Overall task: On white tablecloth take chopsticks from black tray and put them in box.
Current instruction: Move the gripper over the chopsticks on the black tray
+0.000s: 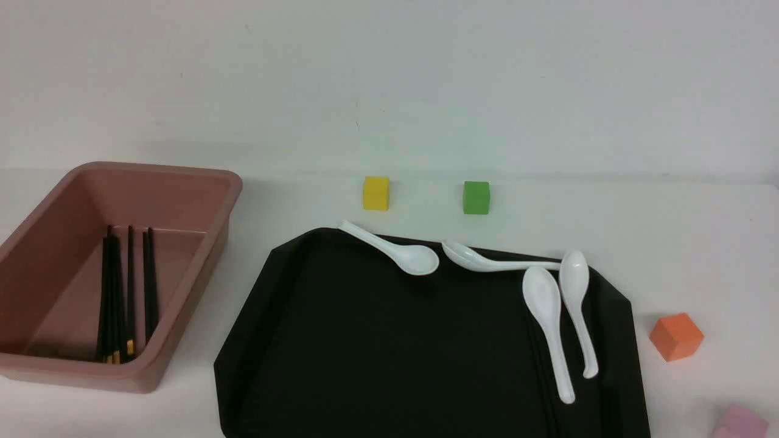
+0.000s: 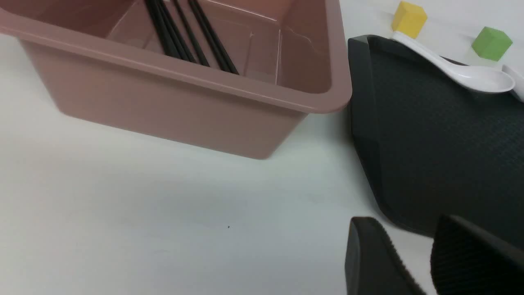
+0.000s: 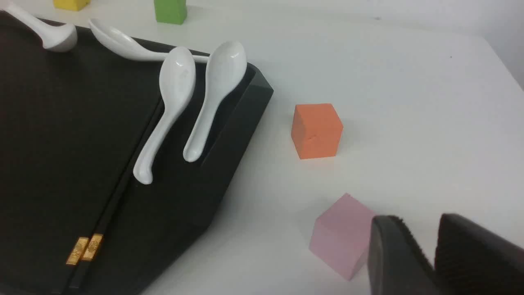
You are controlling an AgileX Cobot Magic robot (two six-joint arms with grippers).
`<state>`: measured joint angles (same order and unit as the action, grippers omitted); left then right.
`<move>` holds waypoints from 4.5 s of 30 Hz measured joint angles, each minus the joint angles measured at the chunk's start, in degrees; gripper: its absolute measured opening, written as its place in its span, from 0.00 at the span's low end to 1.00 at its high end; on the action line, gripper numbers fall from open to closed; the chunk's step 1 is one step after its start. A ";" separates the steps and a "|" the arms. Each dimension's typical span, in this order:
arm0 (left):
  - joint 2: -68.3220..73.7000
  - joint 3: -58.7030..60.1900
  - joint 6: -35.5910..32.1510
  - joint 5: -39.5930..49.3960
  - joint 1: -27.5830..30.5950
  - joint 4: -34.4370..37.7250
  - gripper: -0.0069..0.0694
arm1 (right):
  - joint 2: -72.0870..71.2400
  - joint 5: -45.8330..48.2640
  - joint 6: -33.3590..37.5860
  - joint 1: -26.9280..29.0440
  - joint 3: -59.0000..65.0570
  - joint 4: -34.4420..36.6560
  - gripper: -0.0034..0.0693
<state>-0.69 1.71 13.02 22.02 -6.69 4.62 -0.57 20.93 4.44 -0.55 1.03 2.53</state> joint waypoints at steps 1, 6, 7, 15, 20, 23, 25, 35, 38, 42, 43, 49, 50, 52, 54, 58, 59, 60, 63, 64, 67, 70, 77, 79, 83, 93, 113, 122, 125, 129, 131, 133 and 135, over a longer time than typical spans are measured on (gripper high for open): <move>0.00 0.00 0.00 0.00 0.00 0.00 0.40 | 0.00 0.00 0.00 0.00 0.00 0.00 0.31; 0.00 0.00 0.00 0.00 0.00 0.00 0.40 | 0.00 0.00 0.00 0.00 0.00 0.00 0.32; 0.00 0.00 0.00 0.00 0.00 0.00 0.40 | 0.00 0.00 0.00 0.00 0.00 0.00 0.32; 0.00 0.00 0.00 0.00 0.00 0.00 0.40 | 0.00 0.00 0.00 0.00 0.00 0.00 0.32; 0.00 0.00 0.00 0.00 0.00 0.00 0.40 | 0.00 0.00 0.00 0.00 0.00 0.00 0.32; 0.00 0.00 0.00 0.00 0.00 0.00 0.40 | 0.00 0.00 0.00 0.00 0.00 0.00 0.32; 0.00 0.00 0.00 0.00 0.00 0.00 0.40 | 0.00 0.00 0.00 0.00 0.00 0.00 0.33; 0.00 0.00 0.00 0.00 0.00 0.00 0.40 | 0.00 0.00 0.00 0.00 0.00 -0.05 0.33; 0.00 0.00 0.00 0.00 0.00 0.00 0.40 | 0.00 -0.06 -1.37 0.00 0.00 2.61 0.33; 0.00 0.00 0.00 0.00 0.00 0.00 0.40 | 0.00 -0.06 -10.55 0.00 0.10 19.62 0.34; 0.00 0.00 0.00 0.00 0.00 0.00 0.40 | 0.00 -0.06 -12.69 0.00 0.18 22.82 0.34; 0.00 0.00 0.00 0.00 0.00 0.00 0.40 | 0.00 0.00 -18.22 0.00 0.32 37.43 0.35; 0.00 0.00 0.00 0.00 0.00 0.00 0.40 | 0.00 0.00 -18.43 0.00 0.32 39.31 0.35; 0.00 0.00 0.00 0.00 0.00 0.00 0.40 | 0.00 0.11 -18.43 0.00 0.32 41.11 0.35; 0.00 0.00 0.00 0.00 0.00 0.00 0.40 | 0.00 0.56 -18.43 0.00 0.32 43.44 0.35; 0.00 0.00 0.00 0.00 0.00 0.00 0.40 | 0.17 0.72 -15.56 0.00 -2.24 44.96 0.32; 0.00 0.00 0.00 0.00 0.00 0.00 0.40 | 0.69 0.35 -14.28 0.00 -3.91 44.90 0.30; 0.00 0.00 0.00 0.00 0.00 0.00 0.40 | 1.65 -0.33 -12.96 0.00 -5.92 44.63 0.27; 0.00 0.00 0.00 0.00 0.00 0.00 0.40 | 8.80 -1.33 -6.66 0.00 -14.62 41.40 0.14; 0.00 0.00 0.00 0.00 0.00 0.00 0.40 | 13.03 0.29 -3.82 0.00 -18.86 38.49 0.08; 0.00 0.00 0.00 0.00 0.00 0.00 0.40 | 25.04 9.20 -1.73 0.00 -26.08 32.02 0.04; 0.00 0.00 0.00 0.00 0.00 0.00 0.40 | 39.13 19.56 -1.67 0.00 -32.13 25.48 0.05; 0.00 0.00 0.00 0.00 0.00 0.00 0.40 | 68.32 35.72 10.24 -2.42 -41.70 28.14 0.05; 0.00 0.00 0.00 0.00 0.00 0.00 0.40 | 73.87 37.11 13.63 -6.05 -43.21 31.92 0.05; 0.00 0.00 0.00 0.00 0.00 0.00 0.40 | 81.52 34.95 11.49 -14.89 -46.89 31.02 0.05; 0.00 0.00 0.00 0.00 0.00 0.00 0.40 | 89.36 19.63 -27.86 -29.45 -51.65 4.61 0.09; 0.00 0.00 0.00 0.00 0.00 0.00 0.40 | 101.15 16.01 -36.64 -31.68 -52.70 -1.35 0.58; 0.00 0.00 0.00 0.00 0.00 0.00 0.40 | 101.29 16.22 -36.40 -31.63 -52.90 -1.78 0.25; 0.00 0.00 0.00 0.00 0.00 0.00 0.40 | 101.16 16.06 -36.38 -31.63 -52.95 -1.36 0.24; 0.00 0.00 0.00 0.00 0.00 0.00 0.40 | 98.92 16.91 -36.20 -31.63 -52.71 0.06 0.24; 0.00 0.00 0.00 0.00 0.00 0.00 0.40 | 96.19 18.45 -35.10 -31.63 -52.66 1.28 0.24; 0.00 0.00 0.00 0.00 0.00 0.00 0.40 | 93.24 20.26 -33.78 -31.63 -52.66 2.78 0.24; 0.00 0.00 0.00 0.00 0.00 0.00 0.40 | 89.28 23.29 -31.10 -31.63 -52.60 6.02 0.24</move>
<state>-0.69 1.71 13.02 22.02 -6.69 4.62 88.71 44.22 -26.66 -32.18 -51.57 8.55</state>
